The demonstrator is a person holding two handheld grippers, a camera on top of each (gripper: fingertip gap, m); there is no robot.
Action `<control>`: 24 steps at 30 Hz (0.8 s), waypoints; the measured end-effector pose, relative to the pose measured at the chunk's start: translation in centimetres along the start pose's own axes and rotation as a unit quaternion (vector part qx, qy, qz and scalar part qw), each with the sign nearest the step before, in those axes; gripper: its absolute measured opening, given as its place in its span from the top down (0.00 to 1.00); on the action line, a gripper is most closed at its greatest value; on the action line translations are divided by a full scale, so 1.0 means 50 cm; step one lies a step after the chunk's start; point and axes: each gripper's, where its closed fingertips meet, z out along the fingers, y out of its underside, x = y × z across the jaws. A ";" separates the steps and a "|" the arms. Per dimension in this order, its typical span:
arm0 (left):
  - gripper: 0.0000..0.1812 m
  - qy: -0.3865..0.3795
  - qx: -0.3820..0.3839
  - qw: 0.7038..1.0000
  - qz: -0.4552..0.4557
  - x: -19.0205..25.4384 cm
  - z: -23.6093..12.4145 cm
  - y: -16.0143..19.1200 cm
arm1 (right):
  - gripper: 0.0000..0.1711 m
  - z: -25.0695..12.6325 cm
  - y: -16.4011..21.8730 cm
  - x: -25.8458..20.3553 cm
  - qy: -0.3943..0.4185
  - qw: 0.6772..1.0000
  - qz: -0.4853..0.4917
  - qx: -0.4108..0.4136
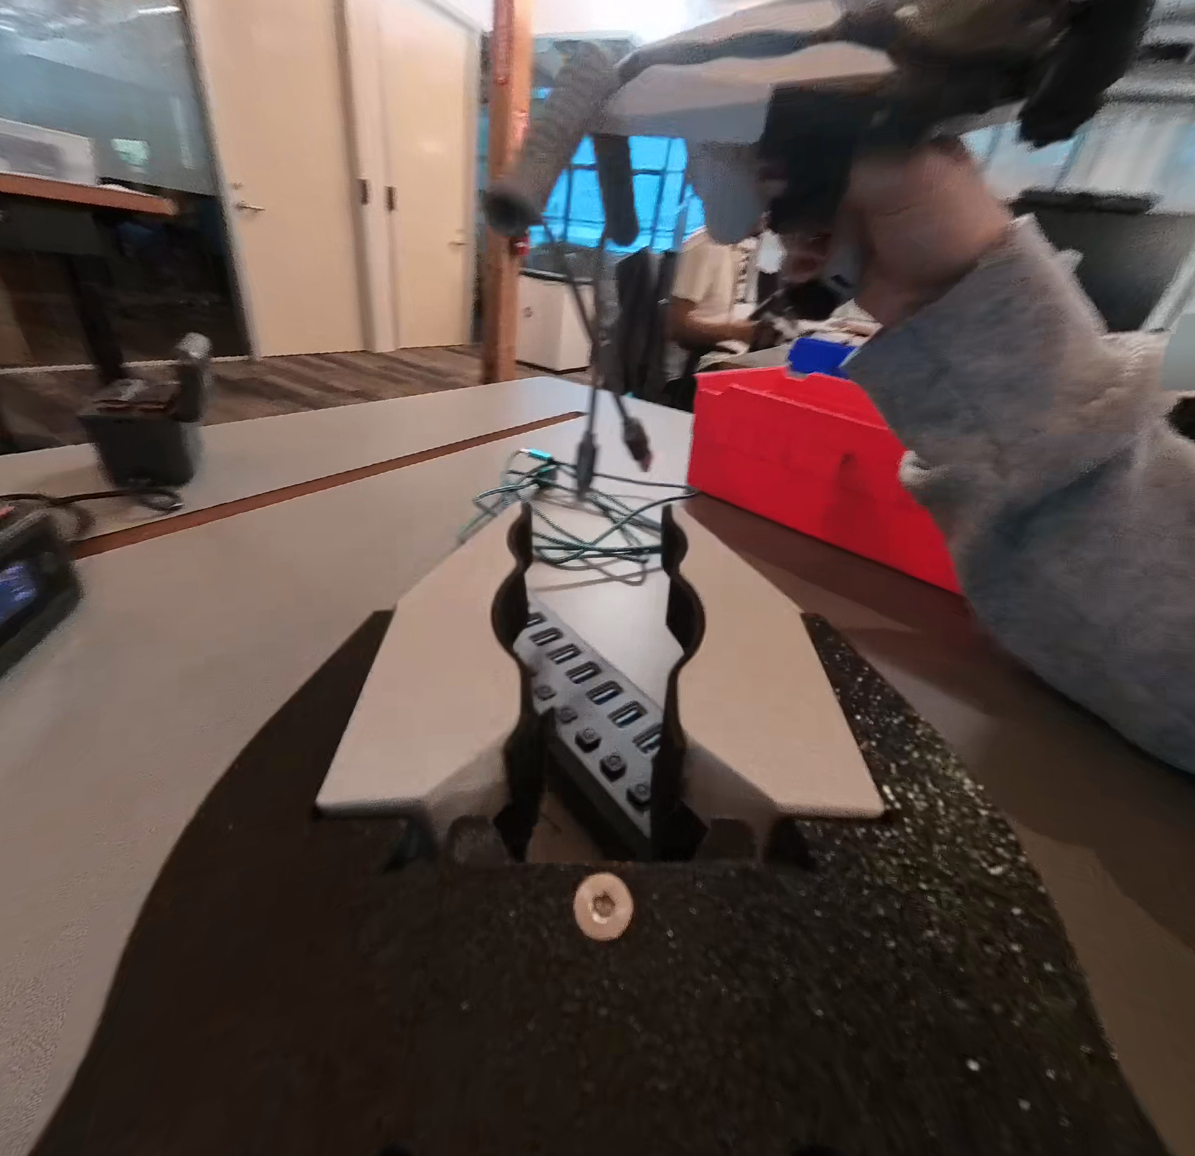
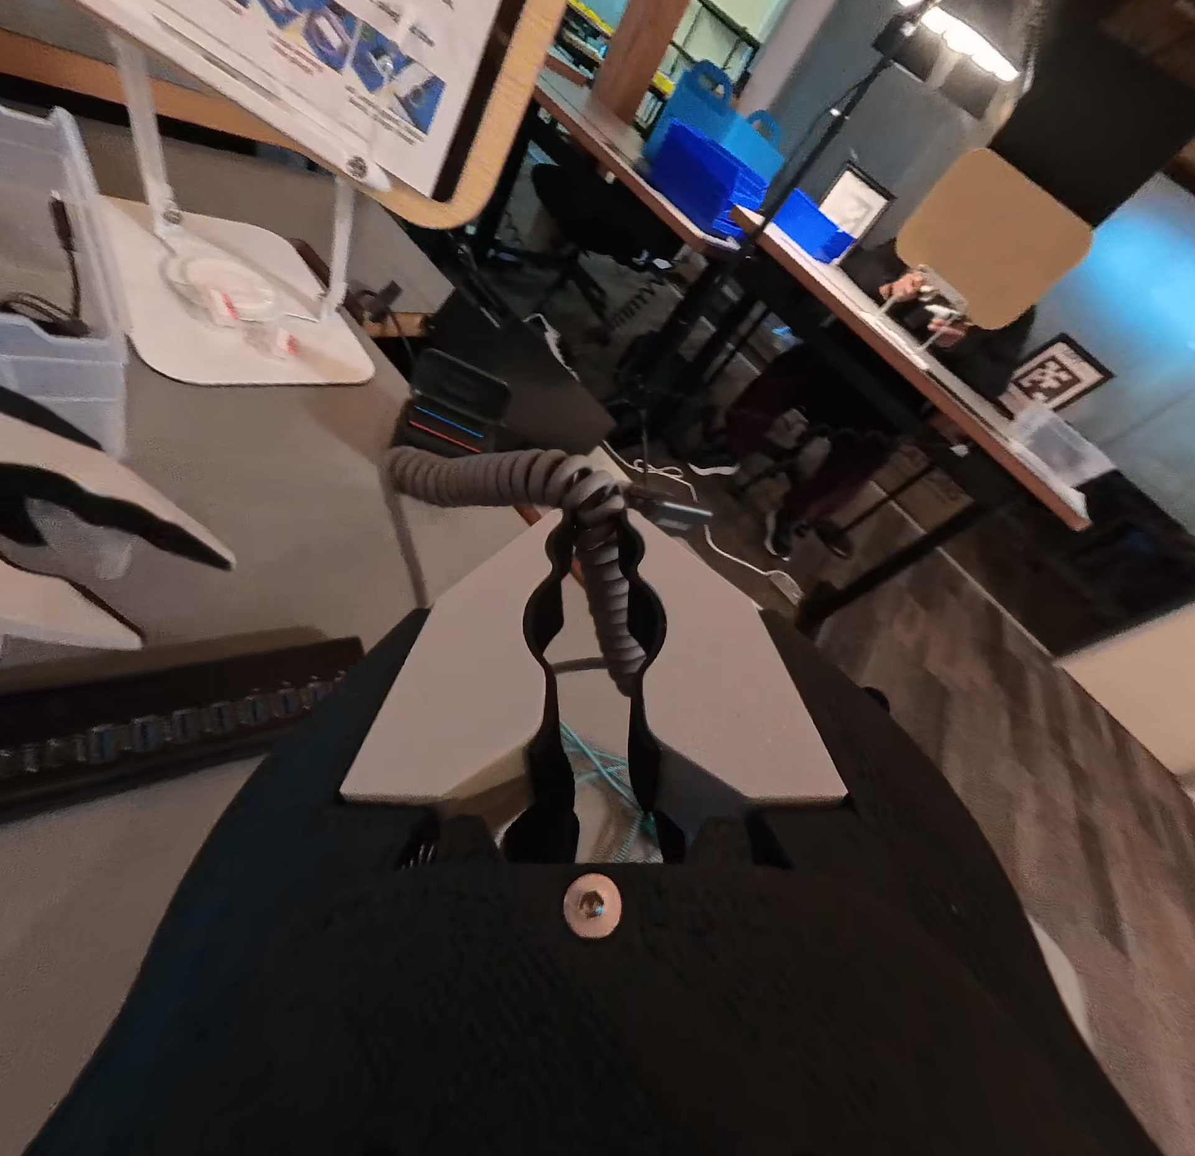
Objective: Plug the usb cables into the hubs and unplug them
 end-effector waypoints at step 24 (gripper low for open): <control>1.00 -0.117 -0.009 0.993 -0.025 -0.081 -0.017 0.005 | 0.92 0.007 -0.037 -0.117 -0.115 0.993 -0.034 0.002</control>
